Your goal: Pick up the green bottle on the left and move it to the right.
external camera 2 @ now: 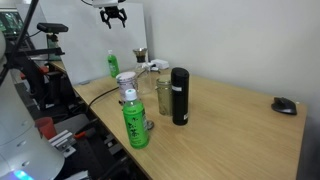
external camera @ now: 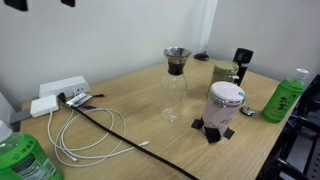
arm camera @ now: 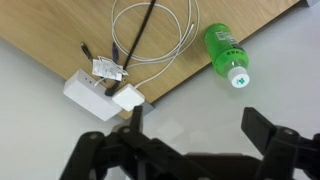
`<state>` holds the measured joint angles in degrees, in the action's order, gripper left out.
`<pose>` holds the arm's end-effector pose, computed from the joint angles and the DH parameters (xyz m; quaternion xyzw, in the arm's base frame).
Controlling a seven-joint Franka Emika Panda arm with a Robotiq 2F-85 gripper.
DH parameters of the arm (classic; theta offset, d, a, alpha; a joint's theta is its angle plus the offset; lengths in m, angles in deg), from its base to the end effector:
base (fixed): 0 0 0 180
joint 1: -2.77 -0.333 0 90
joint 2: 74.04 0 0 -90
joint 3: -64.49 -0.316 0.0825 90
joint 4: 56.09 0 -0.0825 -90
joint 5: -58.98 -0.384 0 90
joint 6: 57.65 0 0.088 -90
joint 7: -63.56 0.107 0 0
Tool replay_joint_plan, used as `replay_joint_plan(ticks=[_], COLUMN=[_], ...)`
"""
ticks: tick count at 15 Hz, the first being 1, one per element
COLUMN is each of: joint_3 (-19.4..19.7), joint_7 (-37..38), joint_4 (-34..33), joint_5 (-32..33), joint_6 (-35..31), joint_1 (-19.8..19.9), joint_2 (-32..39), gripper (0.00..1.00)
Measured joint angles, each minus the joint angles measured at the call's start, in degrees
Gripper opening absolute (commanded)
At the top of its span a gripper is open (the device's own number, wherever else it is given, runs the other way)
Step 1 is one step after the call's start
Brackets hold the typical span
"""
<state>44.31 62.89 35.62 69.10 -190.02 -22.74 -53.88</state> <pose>0.5069 0.4696 0.4780 -0.8923 -0.4094 -0.1820 0.0552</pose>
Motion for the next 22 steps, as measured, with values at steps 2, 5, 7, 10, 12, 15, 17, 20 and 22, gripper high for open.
replay_joint_plan(ticks=[2,5,7,10,12,15,17,20,22], joint_3=[-0.06,-0.37,-0.90,-1.50,-1.65,-1.69,-1.68,-1.60,-1.40], joint_7=[-3.61,-9.06,-12.34,-16.60,-19.27,-22.93,-24.78,-26.78,-27.29], joint_4=[-3.16,-7.69,-10.24,-13.30,-14.96,-16.50,-17.08,-18.00,-18.39], joint_5=[0.56,0.58,0.54,0.54,0.54,0.56,0.62,1.00,1.97], joint_6=[-1.38,-2.75,-2.84,-2.84,-2.75,-2.65,-2.55,-2.14,-1.85], joint_1=[-1.14,-2.85,-3.86,-5.14,-5.91,-7.01,-7.64,-8.62,-9.16], joint_2=[3.11,7.27,9.82,13.15,15.24,18.31,20.10,22.26,22.95], gripper=[1.00,1.00,1.00,1.00,1.00,1.00,1.00,1.00,1.00])
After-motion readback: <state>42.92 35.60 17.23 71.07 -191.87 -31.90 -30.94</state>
